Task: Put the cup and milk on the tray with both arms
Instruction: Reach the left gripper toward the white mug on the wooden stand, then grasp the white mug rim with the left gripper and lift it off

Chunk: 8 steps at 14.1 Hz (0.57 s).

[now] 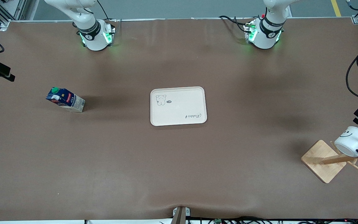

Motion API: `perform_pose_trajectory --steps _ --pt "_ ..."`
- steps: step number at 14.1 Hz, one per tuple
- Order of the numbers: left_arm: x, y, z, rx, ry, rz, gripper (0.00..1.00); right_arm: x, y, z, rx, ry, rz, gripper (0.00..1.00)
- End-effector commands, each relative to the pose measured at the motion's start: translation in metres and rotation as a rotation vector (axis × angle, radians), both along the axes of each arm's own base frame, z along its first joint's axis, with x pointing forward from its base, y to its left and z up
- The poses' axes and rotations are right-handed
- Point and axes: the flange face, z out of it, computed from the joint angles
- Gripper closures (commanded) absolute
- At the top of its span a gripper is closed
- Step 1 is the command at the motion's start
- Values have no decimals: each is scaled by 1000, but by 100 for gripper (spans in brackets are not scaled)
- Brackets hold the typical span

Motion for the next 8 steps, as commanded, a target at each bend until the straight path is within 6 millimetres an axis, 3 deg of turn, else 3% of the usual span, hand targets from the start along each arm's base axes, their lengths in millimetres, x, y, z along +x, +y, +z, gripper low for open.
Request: perform_pose_trajectory --steps 1,2,5,8 --pt "4 -9 -3 -17 -49 -41 0 0 -4 2 0 -7 5 0" --pt "6 -8 -8 -22 -62 -49 0 1 -4 2 0 -7 5 0" --pt "19 -17 -19 -39 -88 -83 12 1 -4 3 0 -10 5 0" --pt "34 -20 -12 -20 -117 -124 18 6 -4 -2 0 -2 6 0"
